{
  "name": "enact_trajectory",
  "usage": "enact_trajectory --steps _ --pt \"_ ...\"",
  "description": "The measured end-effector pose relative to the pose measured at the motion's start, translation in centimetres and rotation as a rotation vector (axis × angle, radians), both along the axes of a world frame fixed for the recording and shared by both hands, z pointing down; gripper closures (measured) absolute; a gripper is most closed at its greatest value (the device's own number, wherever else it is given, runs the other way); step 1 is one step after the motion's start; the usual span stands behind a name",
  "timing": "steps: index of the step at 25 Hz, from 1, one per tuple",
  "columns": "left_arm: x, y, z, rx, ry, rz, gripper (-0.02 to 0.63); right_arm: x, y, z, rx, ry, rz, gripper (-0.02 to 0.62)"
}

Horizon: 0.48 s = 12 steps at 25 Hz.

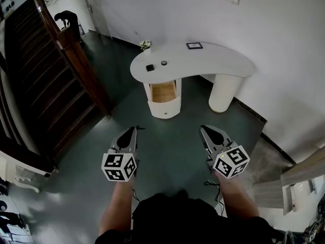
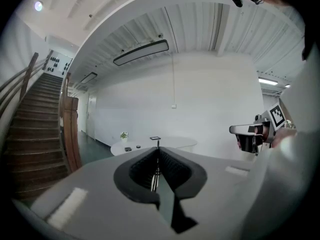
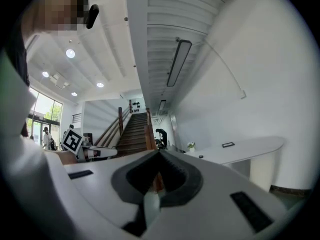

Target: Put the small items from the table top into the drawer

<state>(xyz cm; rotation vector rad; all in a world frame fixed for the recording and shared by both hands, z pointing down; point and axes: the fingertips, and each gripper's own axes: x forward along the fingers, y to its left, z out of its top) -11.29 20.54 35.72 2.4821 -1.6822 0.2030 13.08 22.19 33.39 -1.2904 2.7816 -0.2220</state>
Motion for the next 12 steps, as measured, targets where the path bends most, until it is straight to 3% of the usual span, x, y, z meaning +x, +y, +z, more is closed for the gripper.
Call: enact_trajectory --steps 12 --pt "3.6 -1.4 1.0 -0.019 -0.006 0.034 0.586 2.5 -0.7 2.0 -0.066 -0.02 -0.009 0.583"
